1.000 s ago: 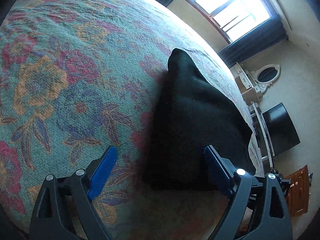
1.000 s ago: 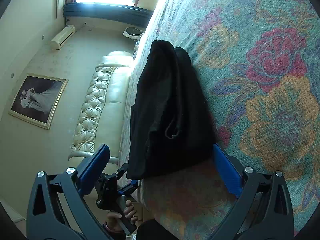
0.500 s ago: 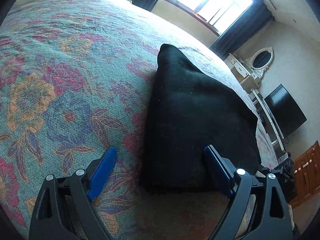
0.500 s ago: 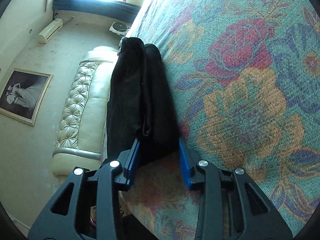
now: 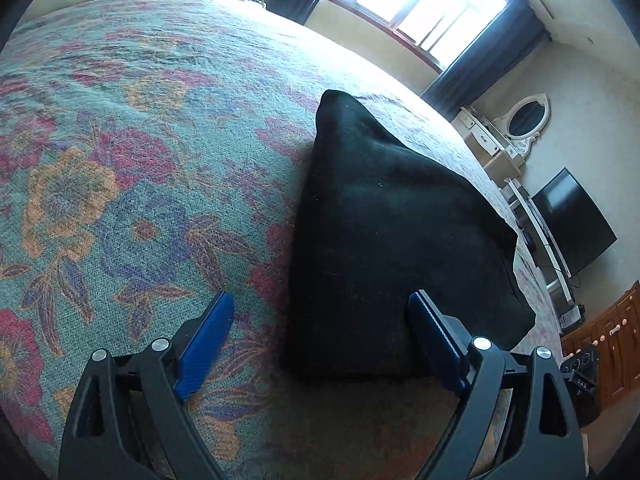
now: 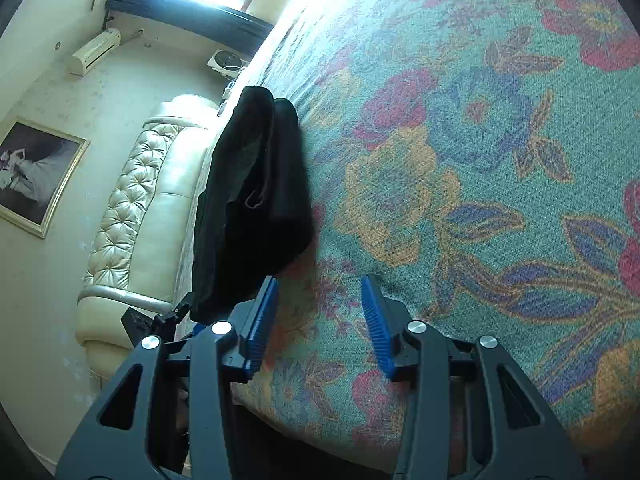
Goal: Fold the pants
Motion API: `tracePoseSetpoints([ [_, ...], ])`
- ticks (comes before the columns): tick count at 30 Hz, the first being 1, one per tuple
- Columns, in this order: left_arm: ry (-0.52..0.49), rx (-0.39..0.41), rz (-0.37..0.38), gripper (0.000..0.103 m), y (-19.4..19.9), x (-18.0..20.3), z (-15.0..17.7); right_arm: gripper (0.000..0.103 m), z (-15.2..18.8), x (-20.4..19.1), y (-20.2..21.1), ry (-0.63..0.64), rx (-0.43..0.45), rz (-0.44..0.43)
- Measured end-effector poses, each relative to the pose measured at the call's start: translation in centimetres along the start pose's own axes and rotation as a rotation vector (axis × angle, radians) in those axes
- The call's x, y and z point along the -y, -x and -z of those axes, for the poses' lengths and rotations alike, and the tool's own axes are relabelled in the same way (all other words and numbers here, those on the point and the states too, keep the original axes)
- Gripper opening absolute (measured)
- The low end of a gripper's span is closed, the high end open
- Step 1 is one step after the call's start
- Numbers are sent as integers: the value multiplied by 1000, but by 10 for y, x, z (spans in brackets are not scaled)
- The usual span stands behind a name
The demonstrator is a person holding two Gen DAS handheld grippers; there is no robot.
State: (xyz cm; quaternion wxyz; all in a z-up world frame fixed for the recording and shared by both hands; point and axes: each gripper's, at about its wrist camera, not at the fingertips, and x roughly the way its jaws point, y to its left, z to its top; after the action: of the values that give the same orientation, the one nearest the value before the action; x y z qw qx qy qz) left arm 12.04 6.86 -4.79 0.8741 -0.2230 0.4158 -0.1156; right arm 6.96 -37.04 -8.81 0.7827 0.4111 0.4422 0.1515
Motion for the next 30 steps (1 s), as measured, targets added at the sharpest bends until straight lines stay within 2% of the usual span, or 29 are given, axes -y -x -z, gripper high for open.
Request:
tracePoseSetpoints([
  [3, 3, -1, -35, 88, 5, 3, 3, 71, 14, -24, 1, 115, 27, 122],
  [7, 0, 15, -110, 88, 19, 12, 12, 78, 39, -52, -7, 274, 62, 312],
  [9, -17, 24, -155, 88, 28, 18, 19, 88, 50, -65, -14, 346, 66, 394],
  [11, -56, 29, -201, 88, 38, 28, 28, 89, 60, -77, -21, 401, 62, 454],
  [14, -131, 38, -249, 88, 50, 43, 48, 90, 76, -94, -28, 445, 66, 500],
  [19, -208, 58, -253, 88, 67, 61, 80, 91, 96, -119, -37, 533, 88, 553],
  [24, -268, 105, -245, 88, 78, 78, 87, 92, 105, -137, -42, 595, 134, 608],
  [30, -384, 139, -318, 88, 78, 91, 88, 93, 111, -139, -38, 606, 142, 601],
])
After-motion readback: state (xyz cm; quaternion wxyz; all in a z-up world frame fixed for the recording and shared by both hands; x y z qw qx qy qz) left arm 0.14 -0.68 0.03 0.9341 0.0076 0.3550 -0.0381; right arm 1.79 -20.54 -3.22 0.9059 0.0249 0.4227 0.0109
